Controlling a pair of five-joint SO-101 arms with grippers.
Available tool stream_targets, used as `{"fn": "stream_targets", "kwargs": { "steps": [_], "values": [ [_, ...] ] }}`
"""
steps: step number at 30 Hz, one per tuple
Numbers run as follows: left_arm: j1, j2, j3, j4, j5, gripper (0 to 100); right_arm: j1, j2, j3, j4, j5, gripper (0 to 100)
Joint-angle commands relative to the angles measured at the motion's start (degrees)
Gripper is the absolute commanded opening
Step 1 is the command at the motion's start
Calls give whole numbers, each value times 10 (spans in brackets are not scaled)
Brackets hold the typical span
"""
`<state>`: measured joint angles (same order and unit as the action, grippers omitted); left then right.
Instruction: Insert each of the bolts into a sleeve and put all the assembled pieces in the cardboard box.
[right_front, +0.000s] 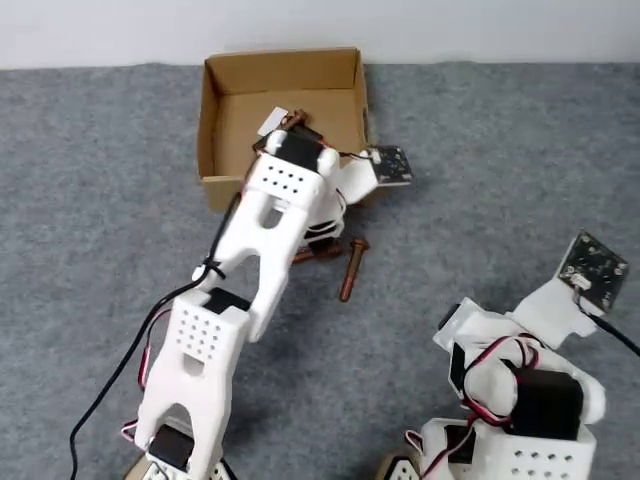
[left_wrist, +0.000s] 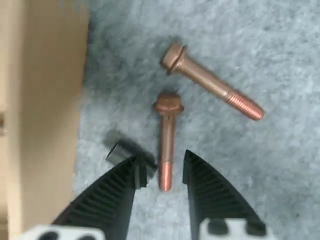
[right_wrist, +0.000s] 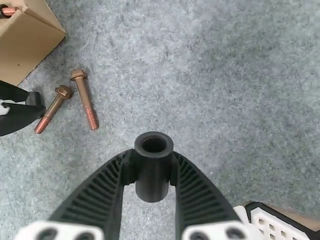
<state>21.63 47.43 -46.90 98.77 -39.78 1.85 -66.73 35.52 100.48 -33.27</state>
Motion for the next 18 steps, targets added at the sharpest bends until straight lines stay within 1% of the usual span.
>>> {"fn": "stream_targets", "kwargs": {
  "steps": [1,8,18],
  "values": [
    [11,0,-23,16,-4,133,5,-5,-2,7,-4,8],
    [-3,33,-25,9,-5,133,5,-5,-2,7,-4,8],
    [4,67,-25,-47,-5,133,5,-5,-2,7,-4,8]
  ]
}}
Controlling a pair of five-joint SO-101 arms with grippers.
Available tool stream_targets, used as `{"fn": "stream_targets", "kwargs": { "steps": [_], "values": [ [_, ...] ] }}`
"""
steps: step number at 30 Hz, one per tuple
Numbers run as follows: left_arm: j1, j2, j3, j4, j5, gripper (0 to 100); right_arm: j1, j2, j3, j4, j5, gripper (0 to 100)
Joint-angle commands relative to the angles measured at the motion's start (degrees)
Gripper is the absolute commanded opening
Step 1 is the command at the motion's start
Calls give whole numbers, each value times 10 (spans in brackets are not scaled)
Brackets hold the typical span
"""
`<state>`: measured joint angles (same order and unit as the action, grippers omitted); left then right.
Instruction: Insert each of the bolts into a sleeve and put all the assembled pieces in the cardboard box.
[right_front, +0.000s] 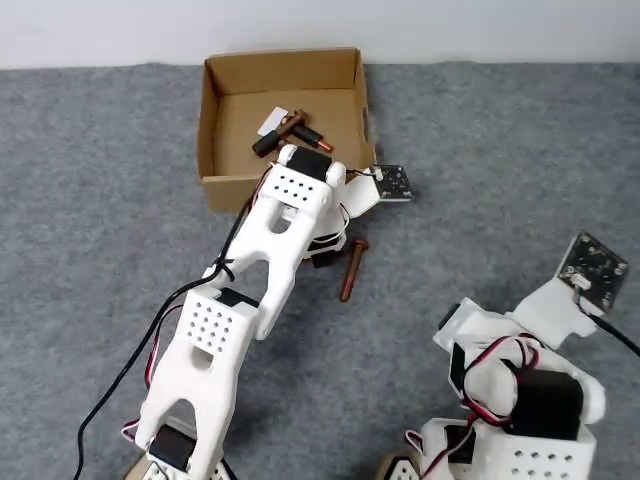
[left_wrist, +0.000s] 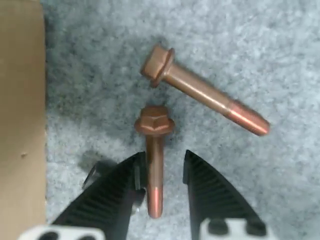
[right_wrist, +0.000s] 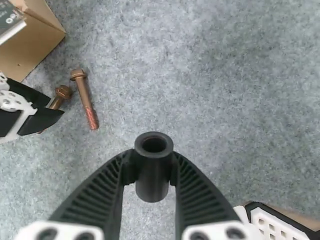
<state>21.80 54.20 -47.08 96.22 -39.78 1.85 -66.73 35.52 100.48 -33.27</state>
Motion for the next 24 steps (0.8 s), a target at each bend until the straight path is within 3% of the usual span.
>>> {"fn": "stream_targets", "kwargs": {
  "steps": [1,9,12,14,19,24],
  "values": [
    [3,5,-23,-27,-5,132,5,-5,-2,7,-4,8],
    [5,29,-36,-56,-4,126,2,-5,-2,7,-4,8],
    [6,39,-52,-51,-4,58,2,-5,-2,7,-4,8],
    [13,40,-64,-37,-4,1,1,-5,-2,7,-4,8],
    [39,36,-121,42,-3,5,1,-5,-2,7,-4,8],
    [41,-5,-165,44,123,5,1,-5,-2,7,-4,8]
  ]
}}
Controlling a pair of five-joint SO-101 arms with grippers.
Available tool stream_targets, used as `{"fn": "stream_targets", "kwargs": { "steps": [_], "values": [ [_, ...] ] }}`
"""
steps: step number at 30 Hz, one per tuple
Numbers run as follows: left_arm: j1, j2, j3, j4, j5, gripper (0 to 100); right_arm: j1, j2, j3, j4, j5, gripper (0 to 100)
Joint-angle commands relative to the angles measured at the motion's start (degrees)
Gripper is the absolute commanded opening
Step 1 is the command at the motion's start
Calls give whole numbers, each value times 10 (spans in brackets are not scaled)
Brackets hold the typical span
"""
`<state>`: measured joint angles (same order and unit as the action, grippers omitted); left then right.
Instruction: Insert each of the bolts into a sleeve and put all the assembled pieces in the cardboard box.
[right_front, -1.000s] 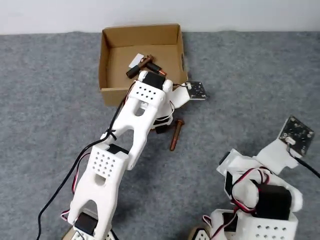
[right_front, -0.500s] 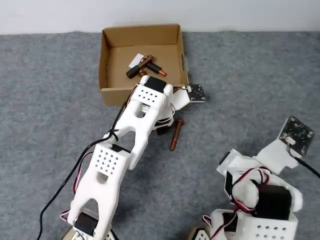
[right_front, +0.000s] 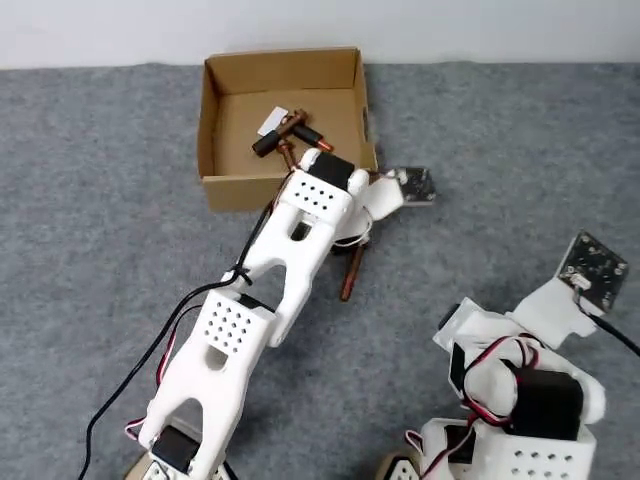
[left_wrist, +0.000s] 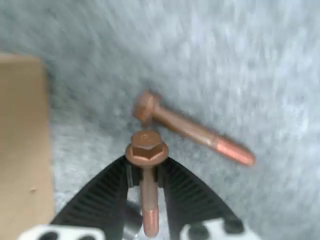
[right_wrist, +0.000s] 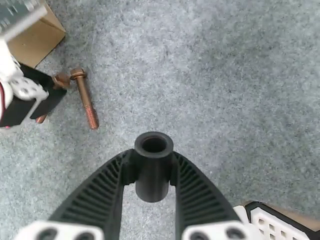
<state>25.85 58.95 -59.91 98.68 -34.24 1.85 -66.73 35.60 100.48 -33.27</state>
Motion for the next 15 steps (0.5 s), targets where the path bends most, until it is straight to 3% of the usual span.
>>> {"fn": "stream_targets", "kwargs": {
  "steps": [1,8,15],
  "values": [
    [2,-69,-31,19,85,5,1,-5,-3,7,-4,8],
    [1,-250,116,19,214,5,-1,-5,-3,7,-3,8],
    [-25,-491,359,18,327,5,-71,-5,-3,7,-3,8]
  ]
}}
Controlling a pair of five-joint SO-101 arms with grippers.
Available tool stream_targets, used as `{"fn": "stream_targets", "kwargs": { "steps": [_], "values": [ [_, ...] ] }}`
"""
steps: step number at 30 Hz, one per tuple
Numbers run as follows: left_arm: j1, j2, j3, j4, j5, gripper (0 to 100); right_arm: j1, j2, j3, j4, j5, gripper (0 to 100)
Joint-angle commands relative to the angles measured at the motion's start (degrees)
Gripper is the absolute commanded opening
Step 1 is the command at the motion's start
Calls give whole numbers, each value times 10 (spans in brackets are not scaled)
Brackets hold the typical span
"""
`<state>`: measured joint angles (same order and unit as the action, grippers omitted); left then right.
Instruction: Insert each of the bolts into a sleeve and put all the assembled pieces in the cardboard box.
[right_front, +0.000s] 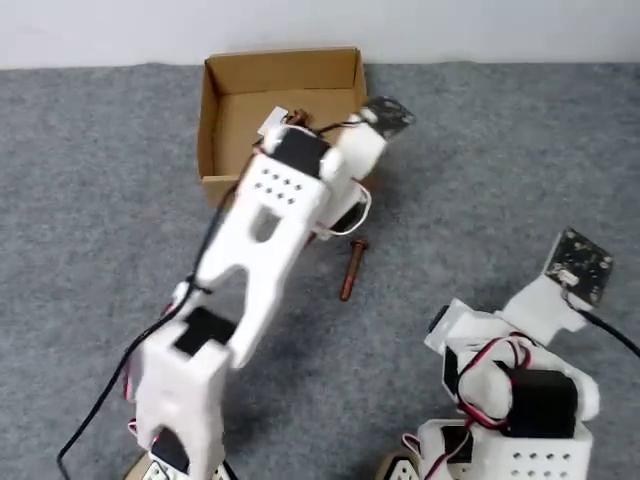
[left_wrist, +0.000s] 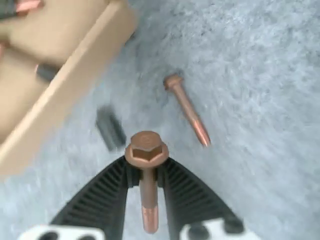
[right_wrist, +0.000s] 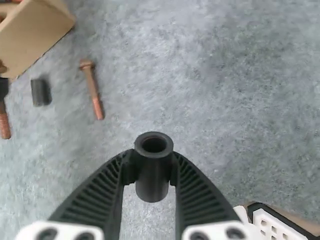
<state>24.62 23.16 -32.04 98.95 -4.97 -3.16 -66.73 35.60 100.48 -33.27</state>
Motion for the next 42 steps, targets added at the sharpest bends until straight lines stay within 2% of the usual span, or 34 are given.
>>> {"fn": "stream_targets", "kwargs": {
  "steps": [1,9,14,18,26,34,42],
  "values": [
    [-19,-169,115,16,40,5,-27,-5,-3,7,-3,8],
    [-69,-455,315,-11,135,4,-73,-5,-2,7,9,8],
    [-121,-616,443,-113,185,4,-111,-5,-1,-19,9,8],
    [-170,-740,544,-194,198,4,-127,-5,16,-55,9,8],
    [-181,-947,709,-300,198,4,-169,-5,28,-100,8,8],
    [-184,-1084,805,-315,199,4,-175,-22,33,-72,6,8],
    [-185,-1171,852,-314,200,4,-168,-195,99,-131,57,8]
  ]
}}
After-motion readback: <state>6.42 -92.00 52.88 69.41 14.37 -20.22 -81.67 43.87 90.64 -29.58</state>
